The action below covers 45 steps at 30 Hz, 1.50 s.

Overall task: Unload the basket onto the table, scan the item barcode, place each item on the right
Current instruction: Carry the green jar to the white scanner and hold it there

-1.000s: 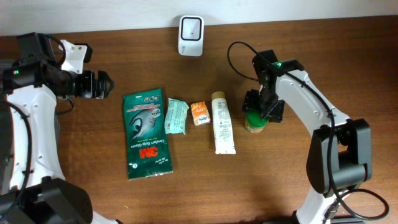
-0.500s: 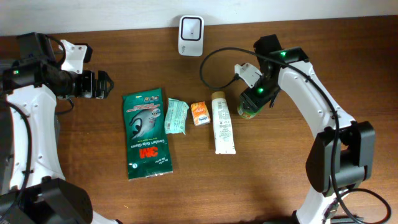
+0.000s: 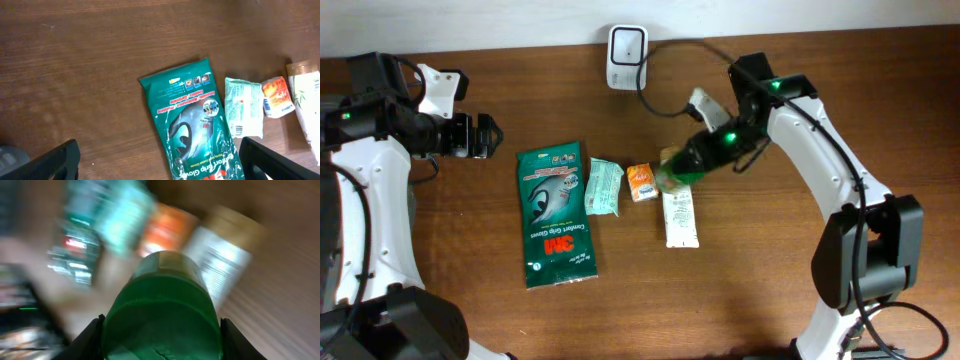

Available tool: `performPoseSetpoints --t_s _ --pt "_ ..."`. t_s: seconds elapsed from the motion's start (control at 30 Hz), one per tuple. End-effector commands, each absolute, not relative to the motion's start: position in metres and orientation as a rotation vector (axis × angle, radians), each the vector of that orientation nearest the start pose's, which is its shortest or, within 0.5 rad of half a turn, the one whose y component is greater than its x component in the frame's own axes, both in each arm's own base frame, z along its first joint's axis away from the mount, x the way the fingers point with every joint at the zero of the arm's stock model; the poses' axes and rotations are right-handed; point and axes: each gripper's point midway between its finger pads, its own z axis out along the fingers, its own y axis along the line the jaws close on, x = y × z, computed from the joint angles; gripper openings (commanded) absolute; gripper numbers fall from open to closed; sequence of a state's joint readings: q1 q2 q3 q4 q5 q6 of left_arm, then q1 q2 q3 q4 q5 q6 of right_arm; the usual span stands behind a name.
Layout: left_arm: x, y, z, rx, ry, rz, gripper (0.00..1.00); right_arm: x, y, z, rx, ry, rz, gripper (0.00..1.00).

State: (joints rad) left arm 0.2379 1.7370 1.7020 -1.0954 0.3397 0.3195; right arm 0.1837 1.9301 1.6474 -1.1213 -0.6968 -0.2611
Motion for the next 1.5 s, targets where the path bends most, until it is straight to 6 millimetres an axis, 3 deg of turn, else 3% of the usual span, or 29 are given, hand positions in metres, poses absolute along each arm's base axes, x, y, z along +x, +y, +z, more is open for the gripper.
performPoseSetpoints --t_s 0.0,0.17,0.27,0.33,0.4,0.5,0.57,0.63,0.67,0.83,0.9,1.0,1.17,1.4,1.47 --pt "0.414 0.042 0.223 0.23 2.577 -0.254 0.99 0.361 0.231 0.237 -0.718 2.303 1.61 0.41" --pt "0.414 0.042 0.223 0.23 2.577 -0.254 0.99 0.357 0.241 0.291 -0.759 2.071 1.82 0.41" --pt "0.414 0.042 0.223 0.23 2.577 -0.254 0.99 0.359 0.241 0.302 -0.757 2.064 1.816 0.41" --pt "0.414 0.042 0.223 0.23 2.577 -0.254 0.99 0.364 0.241 0.294 -0.761 2.106 1.742 0.41" --pt "0.414 0.042 0.223 0.23 2.577 -0.254 0.99 0.377 0.24 0.264 -0.781 2.243 1.493 0.41" --pt "0.414 0.042 0.223 0.23 2.577 -0.254 0.99 0.418 0.228 0.21 -0.756 2.458 0.83 0.41" --pt "0.414 0.042 0.223 0.23 2.577 -0.254 0.99 0.45 0.219 0.202 -0.734 2.427 0.442 0.42" --pt "0.414 0.042 0.223 0.23 2.577 -0.254 0.99 0.479 0.212 0.205 -0.688 2.349 0.17 0.41" --pt "0.414 0.042 0.223 0.23 2.577 -0.254 0.99 0.505 0.212 0.213 -0.71 2.235 0.003 0.41" --pt "0.414 0.042 0.223 0.23 2.577 -0.254 0.99 0.574 0.229 0.243 -0.942 1.797 -0.282 0.45" --pt "0.414 0.042 0.223 0.23 2.577 -0.254 0.99 0.594 0.237 0.245 -1.071 1.617 -0.429 0.54" --pt "0.414 0.042 0.223 0.23 2.577 -0.254 0.99 0.621 0.248 0.24 -1.201 1.364 -0.647 0.59" --pt "0.414 0.042 0.223 0.23 2.577 -0.254 0.99 0.638 0.256 0.216 -1.295 1.197 -0.816 0.59" --pt "0.414 0.042 0.223 0.23 2.577 -0.254 0.99 0.638 0.256 0.221 -1.265 1.199 -0.809 0.59" --pt "0.414 0.042 0.223 0.23 2.577 -0.254 0.99 0.639 0.25 0.227 -1.155 1.278 -0.751 0.59"
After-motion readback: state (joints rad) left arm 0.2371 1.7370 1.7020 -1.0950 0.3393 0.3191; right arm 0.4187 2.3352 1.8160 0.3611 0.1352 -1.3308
